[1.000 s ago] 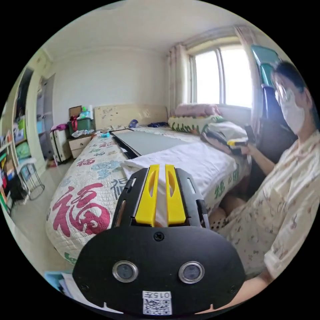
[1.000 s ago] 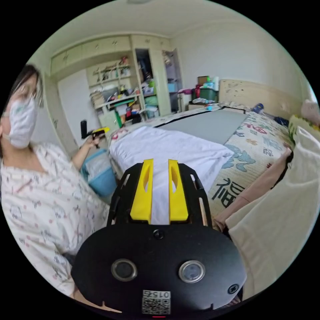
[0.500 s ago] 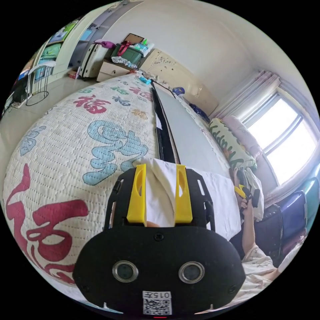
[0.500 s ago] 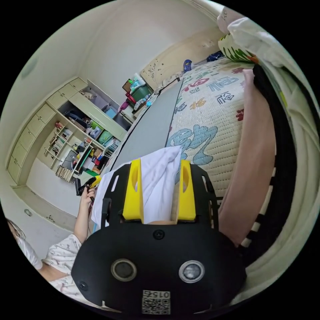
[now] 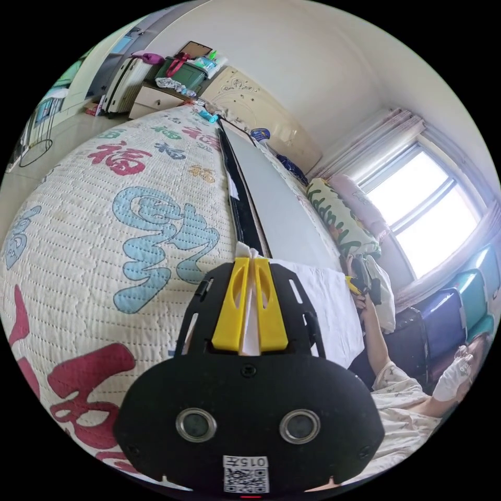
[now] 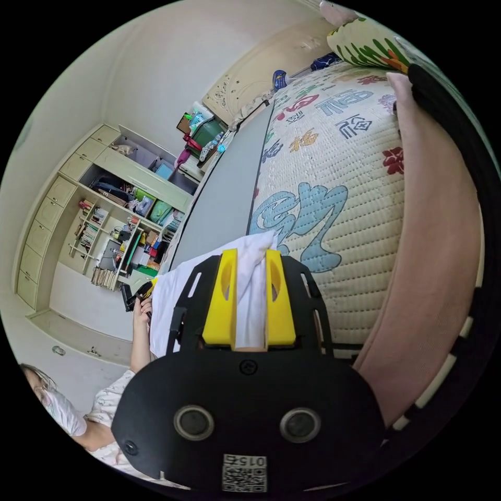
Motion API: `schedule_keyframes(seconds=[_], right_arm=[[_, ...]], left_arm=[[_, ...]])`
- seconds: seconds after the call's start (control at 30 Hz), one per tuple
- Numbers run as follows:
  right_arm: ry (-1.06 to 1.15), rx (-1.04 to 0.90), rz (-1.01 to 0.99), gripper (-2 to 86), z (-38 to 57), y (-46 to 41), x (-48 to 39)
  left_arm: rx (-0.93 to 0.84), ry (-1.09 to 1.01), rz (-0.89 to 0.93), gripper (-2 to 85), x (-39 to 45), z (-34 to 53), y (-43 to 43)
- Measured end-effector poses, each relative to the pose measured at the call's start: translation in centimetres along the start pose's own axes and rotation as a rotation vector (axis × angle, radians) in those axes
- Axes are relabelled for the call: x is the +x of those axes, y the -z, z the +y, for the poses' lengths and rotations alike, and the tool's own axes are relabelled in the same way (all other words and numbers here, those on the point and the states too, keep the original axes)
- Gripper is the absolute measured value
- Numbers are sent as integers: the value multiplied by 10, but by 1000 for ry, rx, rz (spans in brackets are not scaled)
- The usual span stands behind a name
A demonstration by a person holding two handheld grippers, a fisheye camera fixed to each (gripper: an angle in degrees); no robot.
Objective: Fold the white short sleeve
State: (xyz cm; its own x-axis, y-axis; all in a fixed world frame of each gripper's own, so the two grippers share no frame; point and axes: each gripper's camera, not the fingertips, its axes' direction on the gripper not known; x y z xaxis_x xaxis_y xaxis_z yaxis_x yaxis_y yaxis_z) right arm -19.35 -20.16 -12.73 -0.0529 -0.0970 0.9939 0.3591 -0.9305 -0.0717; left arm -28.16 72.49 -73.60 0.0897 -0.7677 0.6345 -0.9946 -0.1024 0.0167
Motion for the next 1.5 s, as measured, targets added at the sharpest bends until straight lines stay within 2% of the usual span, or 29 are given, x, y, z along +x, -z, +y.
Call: schedule_keyframes(seconds=[0.17,0.27,0.5,0.67,0.8,0.83,0.9,0.93,0.97,1.0,1.07,1.1,1.17,1.23,1.3,1.37,1.5], right_arm=[[42,45,59,13,1,-16,-5],[105,127,99,4,10,-10,-12],[97,214,150,5,-4,-33,0],[54,192,286,22,-27,-103,33],[36,155,377,59,-8,-134,60],[85,197,407,70,14,-131,52],[291,274,442,80,66,-128,9],[470,311,438,82,114,-133,-30],[642,330,404,82,164,-144,-67],[727,324,374,82,188,-152,-85],[1015,193,191,87,274,-201,-148],[1072,136,145,91,291,-218,-161],[1194,-100,0,116,348,-293,-199],[1248,-240,-87,116,384,-349,-211],[1290,-361,-74,115,413,-404,-214],[1334,-422,30,108,447,-461,-206],[1285,-545,83,94,475,-519,-182]], left_arm=[[85,-60,45,-4,11,48,8],[143,-98,51,-5,22,76,14],[183,-124,78,-6,40,94,-5],[182,-53,125,-4,27,91,-69],[120,-20,142,-1,-1,103,-128],[101,-18,163,0,-13,112,-144],[94,-13,355,2,-38,129,-160],[122,-40,523,3,-51,140,-159],[168,-84,580,3,-52,146,-147],[198,-92,548,3,-50,150,-139],[268,-96,307,23,-33,176,-119],[264,-90,266,35,-29,181,-119],[216,-96,280,60,-20,193,-131],[151,-79,301,65,-19,200,-150],[105,-58,244,68,-12,208,-165],[69,-75,190,67,3,219,-181],[23,-80,194,64,14,235,-204]])
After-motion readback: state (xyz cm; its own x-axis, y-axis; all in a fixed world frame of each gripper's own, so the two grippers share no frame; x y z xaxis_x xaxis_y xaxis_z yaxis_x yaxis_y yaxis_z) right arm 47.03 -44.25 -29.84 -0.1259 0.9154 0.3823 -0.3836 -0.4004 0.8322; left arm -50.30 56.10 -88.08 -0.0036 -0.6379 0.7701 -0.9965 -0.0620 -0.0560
